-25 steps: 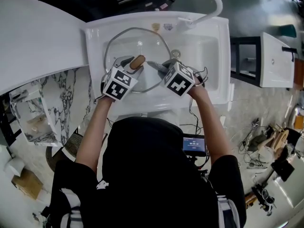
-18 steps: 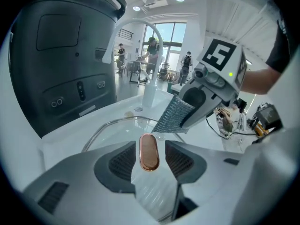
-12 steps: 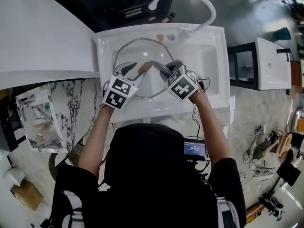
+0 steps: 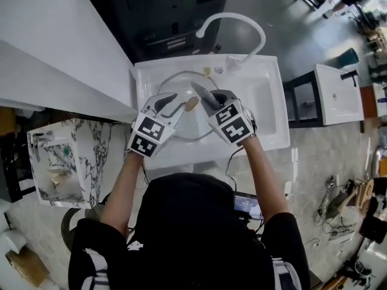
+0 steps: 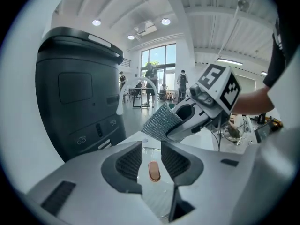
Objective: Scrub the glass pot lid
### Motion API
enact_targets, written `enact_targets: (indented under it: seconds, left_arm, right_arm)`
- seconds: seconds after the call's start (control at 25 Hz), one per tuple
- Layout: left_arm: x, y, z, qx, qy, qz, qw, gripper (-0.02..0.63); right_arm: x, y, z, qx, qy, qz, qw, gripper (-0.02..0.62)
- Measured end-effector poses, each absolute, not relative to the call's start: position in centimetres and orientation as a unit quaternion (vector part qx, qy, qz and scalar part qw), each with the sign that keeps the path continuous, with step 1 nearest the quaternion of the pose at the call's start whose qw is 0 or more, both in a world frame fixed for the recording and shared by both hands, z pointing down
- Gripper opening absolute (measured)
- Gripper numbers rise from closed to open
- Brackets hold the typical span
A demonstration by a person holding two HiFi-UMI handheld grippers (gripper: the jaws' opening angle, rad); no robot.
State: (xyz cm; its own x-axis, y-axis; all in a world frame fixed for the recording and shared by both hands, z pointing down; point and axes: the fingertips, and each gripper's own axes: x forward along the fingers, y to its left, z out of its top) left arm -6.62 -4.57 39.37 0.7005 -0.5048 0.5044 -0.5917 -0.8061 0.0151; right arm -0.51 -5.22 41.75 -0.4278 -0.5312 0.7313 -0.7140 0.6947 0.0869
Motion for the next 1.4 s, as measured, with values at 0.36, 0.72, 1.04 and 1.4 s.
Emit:
enact_targets:
  seconds: [0.36, 0.72, 1.04, 1.4]
  left_arm:
    - [-7.5, -3.5, 30.6, 0.932, -0.315, 0.178, 0.009, 0.045]
    - [-6.5, -1.9, 22.1, 0.937, -0.330, 0.103, -0.042, 0.015]
    - [-4.7, -0.5, 16.7, 0.937, -0.343, 0.038, -0.049, 0.014]
    - [-2.6, 1.9, 12.4, 0.918, -0.388, 0.028, -0.077, 0.014]
  right_arm:
    - [-2.2, -4.8, 33.4, 0.435, -0.850, 0.080, 0.286, 0.067]
    - [-2.3, -2.9, 24.7, 0.456, -0.864, 0.017, 0.211, 0.067]
    - [-0.3, -1.3, 18.5, 0.467, -0.869, -0.033, 0.158, 0.067]
    - [3.4, 1.2, 13.2, 0.479, -0.872, -0.050, 0.090, 0.067]
